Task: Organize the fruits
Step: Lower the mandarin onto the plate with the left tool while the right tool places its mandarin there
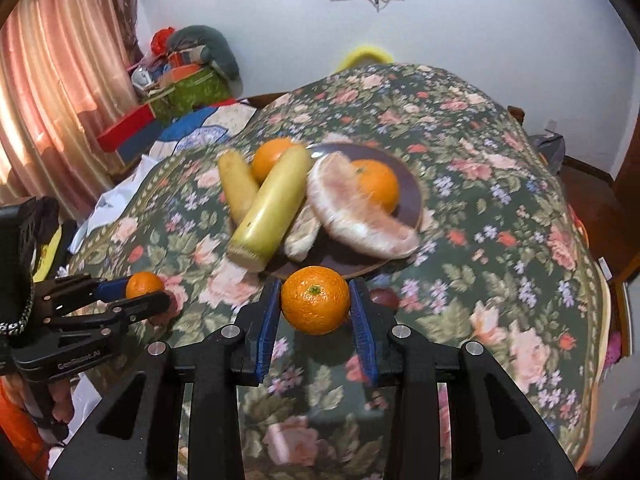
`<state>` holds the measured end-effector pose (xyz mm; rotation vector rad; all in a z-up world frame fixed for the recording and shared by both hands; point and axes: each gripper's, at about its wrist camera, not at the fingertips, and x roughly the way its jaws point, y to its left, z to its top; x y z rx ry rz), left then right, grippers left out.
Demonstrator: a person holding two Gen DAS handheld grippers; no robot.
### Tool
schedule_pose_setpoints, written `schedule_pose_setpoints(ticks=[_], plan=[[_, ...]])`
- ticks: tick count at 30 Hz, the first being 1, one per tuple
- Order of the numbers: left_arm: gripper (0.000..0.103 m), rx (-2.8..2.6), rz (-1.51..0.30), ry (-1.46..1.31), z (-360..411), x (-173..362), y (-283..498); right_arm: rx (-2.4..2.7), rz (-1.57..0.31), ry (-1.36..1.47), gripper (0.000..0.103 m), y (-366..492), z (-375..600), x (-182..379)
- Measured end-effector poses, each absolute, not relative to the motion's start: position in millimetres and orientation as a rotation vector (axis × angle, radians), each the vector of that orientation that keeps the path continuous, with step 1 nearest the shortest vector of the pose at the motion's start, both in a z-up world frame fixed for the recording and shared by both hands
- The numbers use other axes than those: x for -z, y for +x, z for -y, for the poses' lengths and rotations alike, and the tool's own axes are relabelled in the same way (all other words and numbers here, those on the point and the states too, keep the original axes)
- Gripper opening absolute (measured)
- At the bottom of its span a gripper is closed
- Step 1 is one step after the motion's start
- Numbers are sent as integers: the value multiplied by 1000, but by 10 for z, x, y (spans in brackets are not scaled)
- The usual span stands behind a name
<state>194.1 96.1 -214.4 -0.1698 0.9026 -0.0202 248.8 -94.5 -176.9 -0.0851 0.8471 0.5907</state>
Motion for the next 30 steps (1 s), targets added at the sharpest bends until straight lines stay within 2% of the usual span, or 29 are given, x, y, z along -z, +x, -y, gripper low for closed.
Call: schedule_pose_setpoints(ticks=[15, 30], plan=[[37, 38, -765, -143, -901, 1644, 2605, -548, -757, -73, 32, 2978, 1080, 1536], [37, 95, -779, -134, -811, 1661, 3531, -559, -750, -107, 32, 3649, 908, 1599]])
